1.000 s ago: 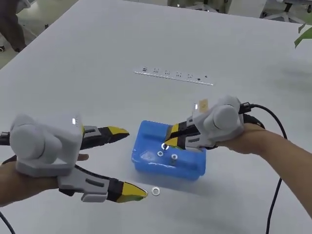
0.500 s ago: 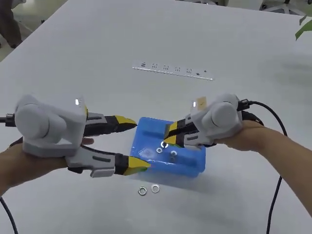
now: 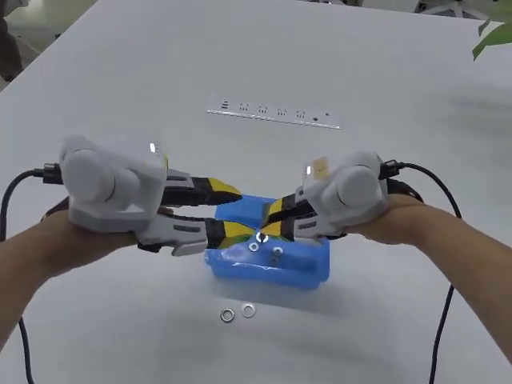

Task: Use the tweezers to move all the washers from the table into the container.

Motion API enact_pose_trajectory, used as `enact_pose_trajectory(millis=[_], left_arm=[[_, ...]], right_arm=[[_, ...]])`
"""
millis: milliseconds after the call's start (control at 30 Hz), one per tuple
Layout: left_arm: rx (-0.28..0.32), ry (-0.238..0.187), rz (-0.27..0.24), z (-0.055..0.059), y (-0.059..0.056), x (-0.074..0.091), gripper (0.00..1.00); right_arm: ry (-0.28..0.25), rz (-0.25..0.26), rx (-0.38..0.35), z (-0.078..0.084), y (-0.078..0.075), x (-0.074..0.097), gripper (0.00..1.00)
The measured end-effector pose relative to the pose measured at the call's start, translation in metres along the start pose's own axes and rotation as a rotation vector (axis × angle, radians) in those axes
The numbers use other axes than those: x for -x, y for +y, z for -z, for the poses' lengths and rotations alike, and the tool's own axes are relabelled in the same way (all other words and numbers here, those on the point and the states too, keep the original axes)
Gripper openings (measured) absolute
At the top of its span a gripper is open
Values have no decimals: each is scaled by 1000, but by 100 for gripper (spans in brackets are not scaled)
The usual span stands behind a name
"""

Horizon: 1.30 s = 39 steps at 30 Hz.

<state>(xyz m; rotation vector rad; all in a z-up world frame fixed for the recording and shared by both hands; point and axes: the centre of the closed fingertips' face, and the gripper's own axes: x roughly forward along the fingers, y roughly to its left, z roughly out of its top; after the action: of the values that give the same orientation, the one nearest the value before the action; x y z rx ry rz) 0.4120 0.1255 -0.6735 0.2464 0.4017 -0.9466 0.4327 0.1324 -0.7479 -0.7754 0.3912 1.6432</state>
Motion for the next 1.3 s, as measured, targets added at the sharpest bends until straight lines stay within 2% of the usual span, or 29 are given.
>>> enact_pose_trajectory(millis=[67,500,833,1100,1300], left_arm=[[-11,14,2,1,1,-5,28],[-53,25,18,-2,9,-25,15],[-89,37,50,-2,8,-31,9],[-108,68,62,8,9,-32,7],[-118,64,75,7,6,-33,6]], right_arm=[[-1,-1,-1,0,0,0,8],[-19,-9,10,-1,0,-3,8],[-25,-8,11,0,0,-3,8],[-25,-8,7,0,1,-2,8],[-20,-9,11,2,1,-2,9]])
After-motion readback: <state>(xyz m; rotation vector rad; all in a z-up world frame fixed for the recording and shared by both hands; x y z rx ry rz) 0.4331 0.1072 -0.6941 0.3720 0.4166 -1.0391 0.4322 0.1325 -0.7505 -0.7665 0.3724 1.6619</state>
